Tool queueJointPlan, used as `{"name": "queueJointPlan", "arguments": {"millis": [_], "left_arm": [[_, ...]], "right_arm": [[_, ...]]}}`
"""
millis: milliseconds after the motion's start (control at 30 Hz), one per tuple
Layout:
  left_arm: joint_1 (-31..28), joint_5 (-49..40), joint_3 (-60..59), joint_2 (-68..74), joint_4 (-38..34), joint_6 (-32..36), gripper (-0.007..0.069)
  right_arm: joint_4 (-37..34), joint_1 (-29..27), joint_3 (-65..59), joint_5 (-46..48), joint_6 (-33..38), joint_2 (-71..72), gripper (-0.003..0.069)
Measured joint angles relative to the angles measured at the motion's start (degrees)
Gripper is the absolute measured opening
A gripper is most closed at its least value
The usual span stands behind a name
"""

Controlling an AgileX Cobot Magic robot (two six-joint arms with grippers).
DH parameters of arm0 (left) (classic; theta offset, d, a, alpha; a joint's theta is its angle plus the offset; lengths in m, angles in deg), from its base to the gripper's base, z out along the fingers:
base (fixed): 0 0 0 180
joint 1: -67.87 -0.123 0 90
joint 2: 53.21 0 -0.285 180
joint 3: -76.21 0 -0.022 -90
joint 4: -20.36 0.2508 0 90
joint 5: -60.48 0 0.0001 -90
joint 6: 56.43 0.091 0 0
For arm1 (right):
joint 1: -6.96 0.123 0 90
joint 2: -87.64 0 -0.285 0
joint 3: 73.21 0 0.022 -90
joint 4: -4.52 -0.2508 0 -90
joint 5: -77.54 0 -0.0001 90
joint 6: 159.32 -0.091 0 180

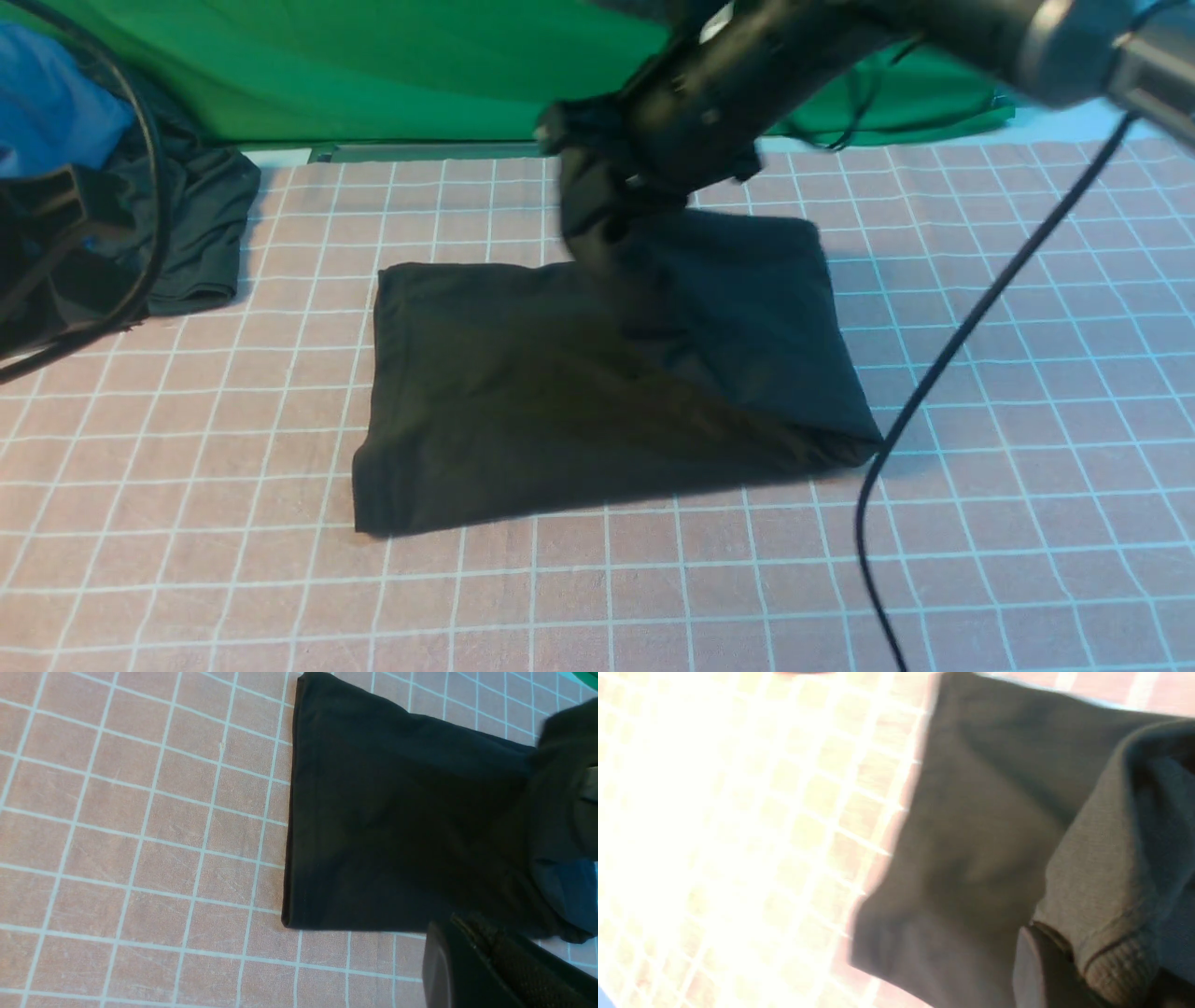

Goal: Fold a long-sleeved shirt over a pink coffee tablecloth.
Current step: 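Fold the right end of the dark garment over onto its left end with the right gripper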

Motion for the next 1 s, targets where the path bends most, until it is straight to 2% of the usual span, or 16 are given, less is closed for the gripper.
{"name": "queueJointPlan", "arguments": {"millis": [333, 433, 633, 733, 767, 900, 1000], "left_arm": [[0.0, 0.2, -0.1, 0.0, 0.0, 0.1, 0.0013], [0.0, 0.4, -1.0, 0.0, 0.0, 0.1, 0.0013], [0.0, 0.6, -4.3, 0.0, -0.3, 0.1, 0.0013], [0.0, 0.6, -5.3, 0.0, -0.4, 0.1, 0.0013], [0.0, 0.9, -5.3, 0.0, -0.4, 0.1, 0.0013], [0.0, 2.3, -5.3, 0.0, -0.4, 0.1, 0.0013], [0.0, 2.7, -5.3, 0.0, -0.8, 0.1, 0.0013]], "right_arm": [[-1.4, 8.5, 0.0, -8.8, -0.8, -6.4, 0.0099], [-1.4, 9.8, 0.0, -12.7, -1.2, -7.7, 0.0101], [-1.6, 10.8, 0.0, -21.7, -2.2, -9.8, 0.0153], [-2.2, 10.8, 0.0, -23.8, -2.6, -11.3, 0.0242], [-2.2, 10.8, 0.0, -23.9, -2.7, -11.4, 0.0296], [-2.2, 10.6, 0.1, -23.6, -2.5, -10.9, 0.0441], [-0.6, 9.3, 1.8, -19.3, 2.1, -9.8, 0.0521]]}}
